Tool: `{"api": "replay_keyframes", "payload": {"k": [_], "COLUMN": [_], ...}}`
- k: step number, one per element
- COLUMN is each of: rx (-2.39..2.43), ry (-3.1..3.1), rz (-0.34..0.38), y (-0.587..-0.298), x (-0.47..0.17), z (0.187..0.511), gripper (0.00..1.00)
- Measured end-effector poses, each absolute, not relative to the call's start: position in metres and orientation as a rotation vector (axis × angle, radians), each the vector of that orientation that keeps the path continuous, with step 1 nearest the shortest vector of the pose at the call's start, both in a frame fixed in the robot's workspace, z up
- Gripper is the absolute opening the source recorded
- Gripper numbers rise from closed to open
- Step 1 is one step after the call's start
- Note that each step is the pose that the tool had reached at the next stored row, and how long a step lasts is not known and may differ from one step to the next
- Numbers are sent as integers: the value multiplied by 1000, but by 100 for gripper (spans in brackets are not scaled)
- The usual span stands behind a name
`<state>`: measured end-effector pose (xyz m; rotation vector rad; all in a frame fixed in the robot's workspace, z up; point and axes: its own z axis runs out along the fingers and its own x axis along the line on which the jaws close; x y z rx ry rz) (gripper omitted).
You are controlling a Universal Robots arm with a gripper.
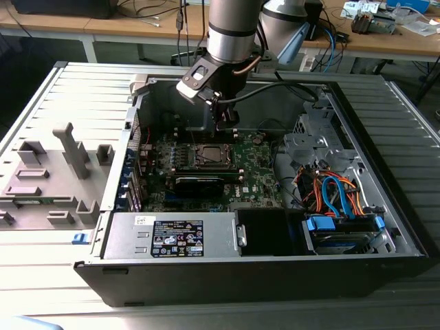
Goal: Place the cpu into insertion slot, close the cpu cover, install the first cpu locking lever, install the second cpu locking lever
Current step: 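Install the first cpu locking lever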
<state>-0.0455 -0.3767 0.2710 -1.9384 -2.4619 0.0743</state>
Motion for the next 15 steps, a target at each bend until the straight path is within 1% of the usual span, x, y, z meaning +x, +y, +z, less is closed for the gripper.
{"api": "replay_keyframes", "payload": {"k": [15], "rx": [-1925], "ry": [-2473], "rz": [74], "y": [-377], "x": [-46], "z": [271], "gripper": [11]}}
